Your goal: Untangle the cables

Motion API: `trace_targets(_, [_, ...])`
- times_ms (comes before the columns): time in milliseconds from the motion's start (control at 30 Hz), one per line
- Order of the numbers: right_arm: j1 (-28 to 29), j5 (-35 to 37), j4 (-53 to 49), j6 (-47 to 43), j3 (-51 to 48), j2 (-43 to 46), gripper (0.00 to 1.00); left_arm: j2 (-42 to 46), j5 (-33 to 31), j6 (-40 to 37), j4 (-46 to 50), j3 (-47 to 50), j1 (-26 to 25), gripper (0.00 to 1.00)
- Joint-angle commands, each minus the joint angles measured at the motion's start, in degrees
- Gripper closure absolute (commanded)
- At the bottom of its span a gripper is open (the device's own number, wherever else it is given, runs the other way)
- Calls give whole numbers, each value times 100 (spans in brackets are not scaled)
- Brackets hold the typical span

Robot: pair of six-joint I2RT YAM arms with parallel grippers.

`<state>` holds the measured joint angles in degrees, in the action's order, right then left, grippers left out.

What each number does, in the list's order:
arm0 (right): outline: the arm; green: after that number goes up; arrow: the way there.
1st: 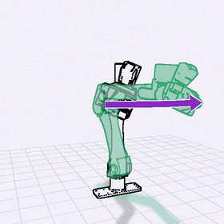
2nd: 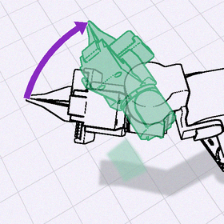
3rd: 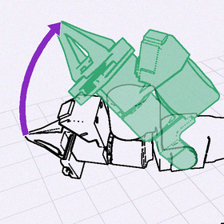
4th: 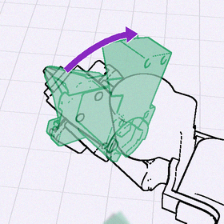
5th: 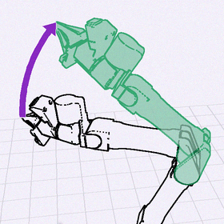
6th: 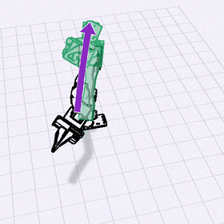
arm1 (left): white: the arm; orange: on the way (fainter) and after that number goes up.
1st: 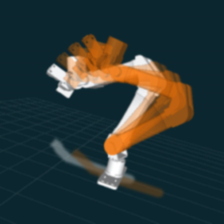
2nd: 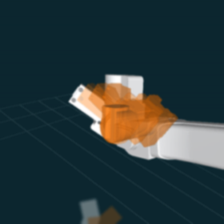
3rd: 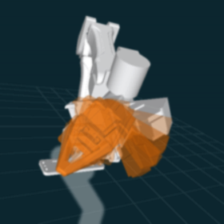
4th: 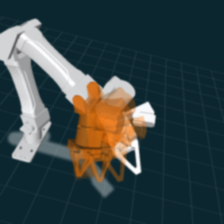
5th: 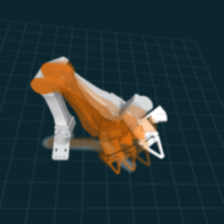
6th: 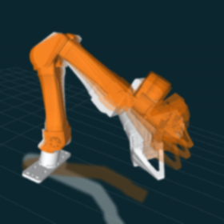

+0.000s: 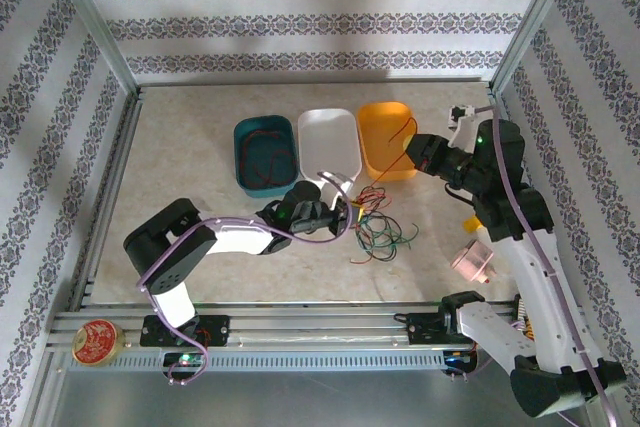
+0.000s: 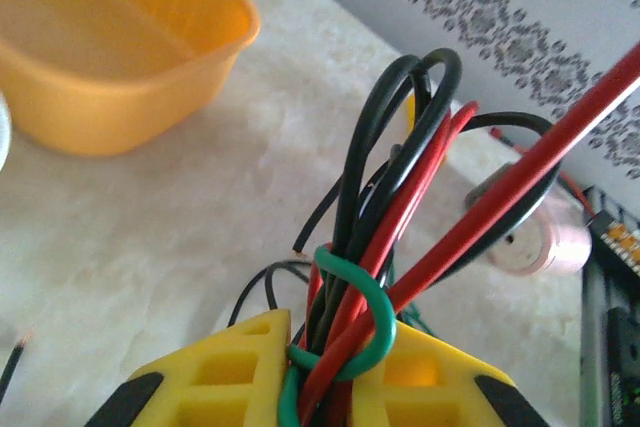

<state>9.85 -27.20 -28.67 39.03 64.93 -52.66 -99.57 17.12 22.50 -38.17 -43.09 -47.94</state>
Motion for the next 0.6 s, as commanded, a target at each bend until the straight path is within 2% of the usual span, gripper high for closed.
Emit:
trace_targets(0, [-150,-126,1802,-13,633,294,100,-275,-579,41,2090,736,83,78])
trace_targets(167, [-150,-159,1768,-173,952,161,100,-234,-687,57,2244,951,83,43])
trace_targets(200, [-157,-170,1774,-192,1051,118,100,-238,-711,61,2247,994,81,40])
trace_targets(267, [-159,-193,1782,-227,1269,19,100,-234,-788,87,2214,1082,83,37])
trace_targets(467, [-158,-564,2088,-35,1703,-248,100,-265,-836,138,2024,1158,83,36])
trace_targets(567, [-158,-763,2225,142,1718,-299,100,-61,-690,182,1585,1340,83,34])
